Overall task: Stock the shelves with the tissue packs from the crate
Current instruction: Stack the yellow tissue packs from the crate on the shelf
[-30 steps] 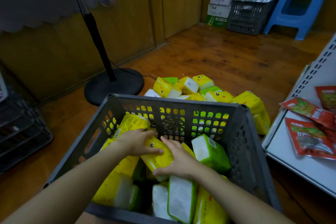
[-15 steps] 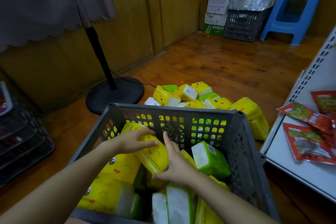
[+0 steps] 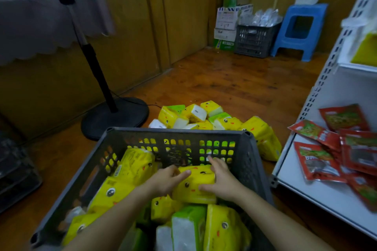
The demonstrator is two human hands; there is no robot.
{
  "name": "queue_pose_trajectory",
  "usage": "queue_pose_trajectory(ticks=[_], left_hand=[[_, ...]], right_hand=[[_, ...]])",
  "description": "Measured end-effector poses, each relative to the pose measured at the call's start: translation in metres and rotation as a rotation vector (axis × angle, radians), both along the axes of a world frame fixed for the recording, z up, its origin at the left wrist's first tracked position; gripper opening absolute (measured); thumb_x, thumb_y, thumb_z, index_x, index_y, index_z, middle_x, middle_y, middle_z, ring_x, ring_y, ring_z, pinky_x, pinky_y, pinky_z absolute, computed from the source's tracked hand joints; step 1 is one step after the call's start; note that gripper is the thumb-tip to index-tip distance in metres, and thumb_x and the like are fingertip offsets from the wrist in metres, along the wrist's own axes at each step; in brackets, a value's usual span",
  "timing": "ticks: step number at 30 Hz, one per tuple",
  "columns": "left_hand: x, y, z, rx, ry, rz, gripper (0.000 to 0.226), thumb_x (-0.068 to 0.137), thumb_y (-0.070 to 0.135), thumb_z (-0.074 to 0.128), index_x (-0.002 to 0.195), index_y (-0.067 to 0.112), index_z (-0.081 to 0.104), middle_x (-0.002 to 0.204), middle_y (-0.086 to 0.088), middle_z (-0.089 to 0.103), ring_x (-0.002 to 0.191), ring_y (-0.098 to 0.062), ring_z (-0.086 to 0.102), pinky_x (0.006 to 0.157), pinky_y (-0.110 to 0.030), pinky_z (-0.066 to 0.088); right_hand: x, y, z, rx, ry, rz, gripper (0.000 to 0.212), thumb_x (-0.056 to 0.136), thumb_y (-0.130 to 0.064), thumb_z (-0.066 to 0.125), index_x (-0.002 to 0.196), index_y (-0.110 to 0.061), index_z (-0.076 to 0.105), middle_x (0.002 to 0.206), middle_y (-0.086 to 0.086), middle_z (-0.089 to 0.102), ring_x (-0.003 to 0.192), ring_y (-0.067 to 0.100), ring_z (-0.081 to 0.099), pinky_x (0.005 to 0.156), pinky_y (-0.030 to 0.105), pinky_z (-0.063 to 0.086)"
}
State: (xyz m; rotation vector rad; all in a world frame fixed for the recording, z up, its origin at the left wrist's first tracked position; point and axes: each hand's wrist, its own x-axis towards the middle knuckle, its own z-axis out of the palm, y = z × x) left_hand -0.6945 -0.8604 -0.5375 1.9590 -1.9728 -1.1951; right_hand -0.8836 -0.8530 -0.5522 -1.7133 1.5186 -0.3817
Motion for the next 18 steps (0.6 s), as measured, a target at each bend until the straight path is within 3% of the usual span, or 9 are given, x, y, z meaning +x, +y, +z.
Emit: queue_pose_trajectory(ticks=[4, 8, 9, 11, 13, 18], left_hand=[[0.002, 0.001, 0.003, 0.018, 0.057, 0.053, 0.048, 0.091, 0.056, 0.039, 0.111, 0.013, 0.05, 0.1, -0.008, 0.06, 0.062, -0.018, 0.062, 0.057, -0.028, 0.049], [0.003, 0.005, 0.005, 0.028, 0.074, 0.022, 0.053, 0.093, 0.055, 0.032, 0.133, 0.021, 0.041, 0.121, -0.005, 0.053, 0.071, -0.017, 0.063, 0.063, -0.025, 0.051], [0.003, 0.005, 0.004, 0.029, 0.078, 0.006, 0.053, 0.093, 0.055, 0.032, 0.138, 0.027, 0.037, 0.129, -0.006, 0.049, 0.081, -0.018, 0.063, 0.068, -0.025, 0.052], [0.001, 0.007, 0.002, 0.023, 0.081, -0.019, 0.055, 0.093, 0.057, 0.031, 0.144, 0.035, 0.027, 0.145, -0.005, 0.039, 0.115, -0.025, 0.055, 0.093, -0.033, 0.049], [-0.003, 0.008, 0.0, 0.019, 0.082, -0.039, 0.057, 0.093, 0.057, 0.031, 0.145, 0.04, 0.019, 0.152, -0.003, 0.031, 0.136, -0.027, 0.036, 0.11, -0.039, 0.033], [-0.005, 0.008, 0.006, 0.022, 0.082, -0.049, 0.061, 0.089, 0.062, 0.029, 0.145, 0.043, 0.016, 0.155, -0.001, 0.025, 0.141, -0.025, 0.026, 0.113, -0.037, 0.024]], right_hand=[[-0.006, 0.001, 0.007, 0.008, -0.035, 0.001, 0.095, 0.076, -0.033, 0.074, 0.148, -0.03, 0.013, 0.156, 0.003, -0.007, 0.145, 0.023, 0.002, 0.115, 0.036, 0.016], [-0.006, 0.012, 0.004, 0.067, -0.021, -0.049, 0.097, 0.076, -0.032, 0.075, 0.147, -0.033, 0.01, 0.155, 0.006, -0.013, 0.144, 0.027, 0.0, 0.114, 0.038, 0.016], [-0.007, 0.014, 0.003, 0.105, -0.038, -0.07, 0.099, 0.076, -0.03, 0.075, 0.148, -0.032, 0.007, 0.155, 0.008, -0.012, 0.144, 0.027, 0.001, 0.114, 0.036, 0.017], [-0.006, 0.017, 0.003, 0.165, -0.076, -0.076, 0.104, 0.076, -0.028, 0.075, 0.148, -0.029, 0.0, 0.155, 0.01, -0.004, 0.144, 0.026, 0.005, 0.113, 0.033, 0.018], [-0.001, 0.019, 0.001, 0.177, -0.118, -0.064, 0.105, 0.076, -0.027, 0.075, 0.148, -0.03, -0.003, 0.156, 0.007, 0.002, 0.144, 0.024, 0.007, 0.113, 0.033, 0.019], [0.012, 0.02, 0.006, 0.103, -0.201, -0.109, 0.103, 0.077, -0.025, 0.074, 0.148, -0.032, 0.0, 0.157, 0.0, 0.004, 0.144, 0.019, 0.009, 0.113, 0.032, 0.019]])
